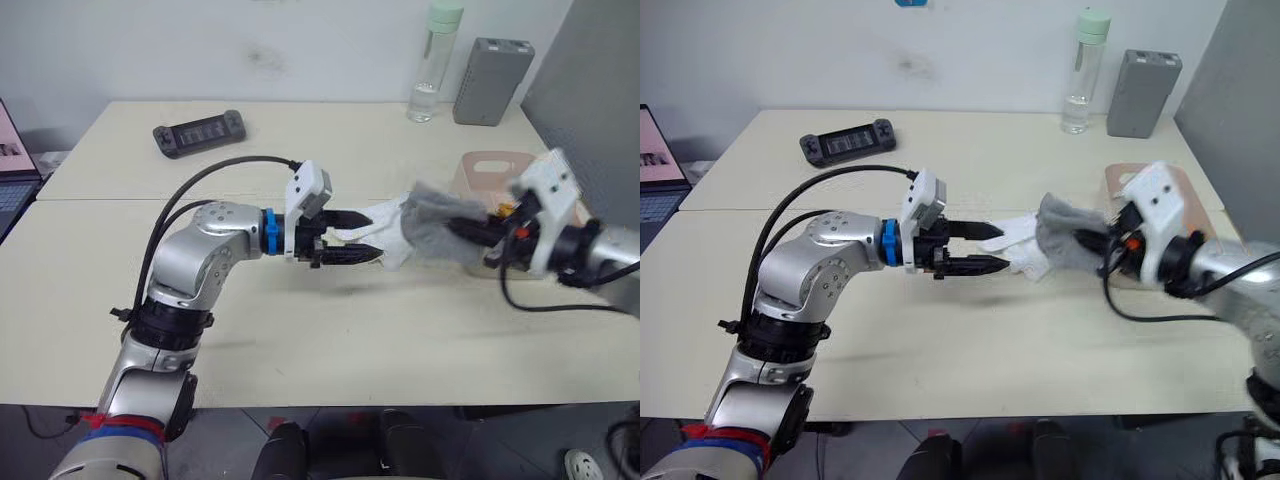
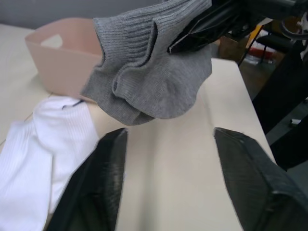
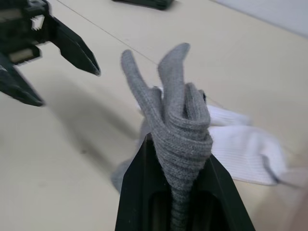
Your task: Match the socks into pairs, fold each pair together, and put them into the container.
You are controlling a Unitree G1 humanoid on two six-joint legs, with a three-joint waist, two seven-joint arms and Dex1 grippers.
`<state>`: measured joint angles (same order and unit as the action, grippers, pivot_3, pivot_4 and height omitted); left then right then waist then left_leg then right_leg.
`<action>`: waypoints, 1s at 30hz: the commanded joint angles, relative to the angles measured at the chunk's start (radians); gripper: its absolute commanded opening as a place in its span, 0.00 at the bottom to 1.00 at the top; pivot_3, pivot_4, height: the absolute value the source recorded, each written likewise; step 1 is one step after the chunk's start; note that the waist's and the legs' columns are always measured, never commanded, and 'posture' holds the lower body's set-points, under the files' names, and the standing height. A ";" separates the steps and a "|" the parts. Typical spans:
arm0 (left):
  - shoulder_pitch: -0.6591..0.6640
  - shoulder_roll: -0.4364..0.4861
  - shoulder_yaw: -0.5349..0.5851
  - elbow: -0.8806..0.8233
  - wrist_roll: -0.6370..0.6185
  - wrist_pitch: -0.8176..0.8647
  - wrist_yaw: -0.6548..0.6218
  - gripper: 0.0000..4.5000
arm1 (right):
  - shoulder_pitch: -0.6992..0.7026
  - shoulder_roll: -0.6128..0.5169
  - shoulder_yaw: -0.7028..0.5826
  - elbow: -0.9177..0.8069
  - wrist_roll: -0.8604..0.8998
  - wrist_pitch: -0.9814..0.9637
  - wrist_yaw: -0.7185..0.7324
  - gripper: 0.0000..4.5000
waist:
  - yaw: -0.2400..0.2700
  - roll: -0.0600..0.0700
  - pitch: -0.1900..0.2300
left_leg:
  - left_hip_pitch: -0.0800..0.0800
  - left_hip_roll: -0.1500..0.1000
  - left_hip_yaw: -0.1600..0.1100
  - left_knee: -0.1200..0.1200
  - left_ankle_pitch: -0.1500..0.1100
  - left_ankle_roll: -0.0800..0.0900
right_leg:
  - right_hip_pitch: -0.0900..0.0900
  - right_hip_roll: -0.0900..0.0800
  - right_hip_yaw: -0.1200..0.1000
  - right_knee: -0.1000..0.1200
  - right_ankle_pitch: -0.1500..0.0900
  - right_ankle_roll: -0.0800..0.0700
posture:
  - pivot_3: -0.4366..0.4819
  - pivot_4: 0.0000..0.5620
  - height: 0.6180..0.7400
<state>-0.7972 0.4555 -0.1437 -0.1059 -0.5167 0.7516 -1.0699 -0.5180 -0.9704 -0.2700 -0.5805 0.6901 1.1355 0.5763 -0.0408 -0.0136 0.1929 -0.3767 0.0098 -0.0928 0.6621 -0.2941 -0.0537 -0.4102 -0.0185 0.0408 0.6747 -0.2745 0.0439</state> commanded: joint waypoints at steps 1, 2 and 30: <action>-0.057 -0.011 0.041 -0.015 -0.045 0.039 0.032 0.95 | 0.005 -0.147 0.019 0.118 -0.189 -0.228 0.069 0.00 | 0.006 0.000 0.000 | 0.000 0.000 0.000 -0.001 0.000 0.000 | 0.000 0.000 0.000 -0.001 0.000 0.001 | 0.48 0.27 1.00; -0.063 -0.012 0.038 -0.015 -0.047 0.044 0.035 1.00 | 0.013 -0.185 0.051 0.163 -0.256 -0.309 0.077 0.00 | 0.008 0.000 0.000 | 0.000 0.000 0.000 0.000 0.000 0.000 | 0.001 0.000 0.000 -0.002 0.000 0.001 | 0.48 0.27 1.00; -0.049 -0.013 0.014 -0.073 -0.100 0.096 0.066 1.00 | -0.255 -0.123 0.518 0.981 -0.978 -1.155 0.420 0.59 | 0.005 0.001 0.001 | 0.000 0.001 0.010 0.000 0.003 -0.005 | -0.001 -0.003 0.005 0.000 0.001 0.000 | 0.48 0.27 1.00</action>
<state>-0.8344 0.4364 -0.1440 -0.1511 -0.6059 0.8518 -1.0100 -0.7539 -1.0711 0.2990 0.4406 -0.3211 -0.0525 0.9540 -0.0354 -0.0130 0.1936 -0.3764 0.0106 -0.0826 0.6627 -0.2915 -0.0583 -0.4116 -0.0211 0.0455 0.6744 -0.2732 0.0442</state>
